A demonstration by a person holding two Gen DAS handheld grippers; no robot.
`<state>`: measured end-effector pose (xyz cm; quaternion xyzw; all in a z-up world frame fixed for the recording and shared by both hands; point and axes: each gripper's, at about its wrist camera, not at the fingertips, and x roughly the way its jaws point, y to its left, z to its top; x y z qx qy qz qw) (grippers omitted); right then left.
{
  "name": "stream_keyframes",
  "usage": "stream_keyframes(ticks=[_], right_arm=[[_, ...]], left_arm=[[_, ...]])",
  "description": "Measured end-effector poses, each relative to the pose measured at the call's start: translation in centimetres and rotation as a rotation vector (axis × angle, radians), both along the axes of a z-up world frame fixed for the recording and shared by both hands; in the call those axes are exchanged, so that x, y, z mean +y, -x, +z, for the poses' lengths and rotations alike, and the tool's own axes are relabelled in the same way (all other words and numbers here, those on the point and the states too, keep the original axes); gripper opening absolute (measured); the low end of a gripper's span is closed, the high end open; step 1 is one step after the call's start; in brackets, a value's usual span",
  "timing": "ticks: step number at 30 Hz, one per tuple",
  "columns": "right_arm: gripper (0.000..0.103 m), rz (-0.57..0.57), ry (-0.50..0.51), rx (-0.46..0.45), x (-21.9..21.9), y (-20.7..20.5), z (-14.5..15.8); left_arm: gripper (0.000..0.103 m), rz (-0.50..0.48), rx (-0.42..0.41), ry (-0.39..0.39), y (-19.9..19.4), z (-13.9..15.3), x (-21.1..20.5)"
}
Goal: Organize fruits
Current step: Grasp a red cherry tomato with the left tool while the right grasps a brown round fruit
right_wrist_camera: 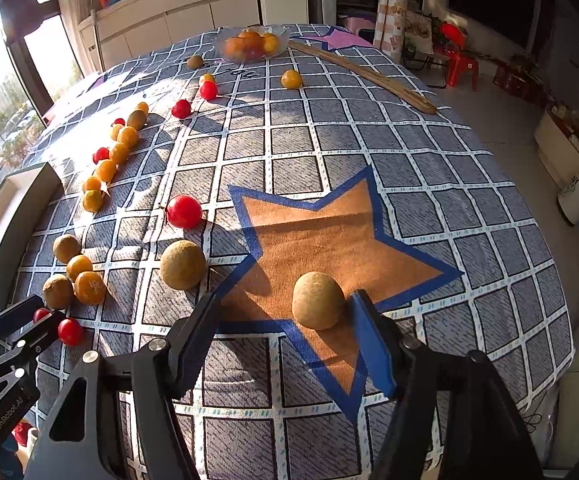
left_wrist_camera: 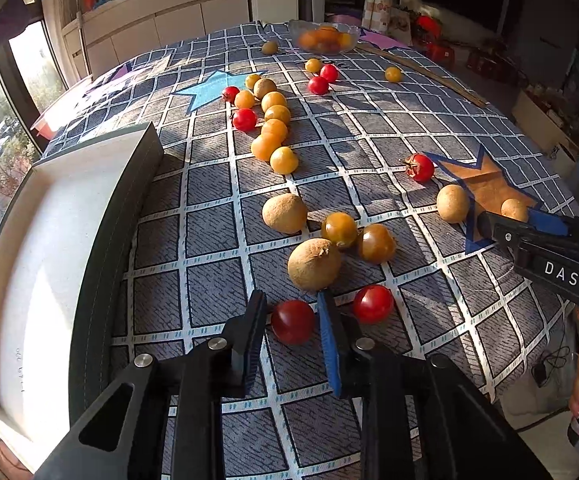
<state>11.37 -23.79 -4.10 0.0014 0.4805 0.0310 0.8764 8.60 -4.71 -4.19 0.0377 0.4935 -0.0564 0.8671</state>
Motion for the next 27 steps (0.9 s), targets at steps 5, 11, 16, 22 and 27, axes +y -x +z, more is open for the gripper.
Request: stream_keyframes(ticks=[5, 11, 16, 22, 27], right_arm=[[0.027, 0.001, -0.122, 0.016, -1.3, -0.1, 0.3], [0.027, -0.018, -0.250, 0.048, -2.2, 1.2, 0.3], [0.027, -0.006, -0.268, 0.054, -1.3, 2.2, 1.0], [0.027, 0.035, -0.287, 0.049, 1.1, 2.7, 2.5], [0.027, 0.095, -0.283, 0.041, 4.3, 3.0, 3.8]], left_arm=[[0.022, -0.008, 0.011, 0.022, 0.4, 0.2, 0.2], [0.022, -0.016, -0.008, 0.055, 1.4, 1.3, 1.0], [0.022, -0.011, -0.037, 0.075, 2.4, 2.5, 2.3], [0.022, 0.026, -0.071, 0.090, 3.3, 3.8, 4.8], [0.022, 0.074, -0.100, 0.102, 4.0, 4.8, 7.6]])
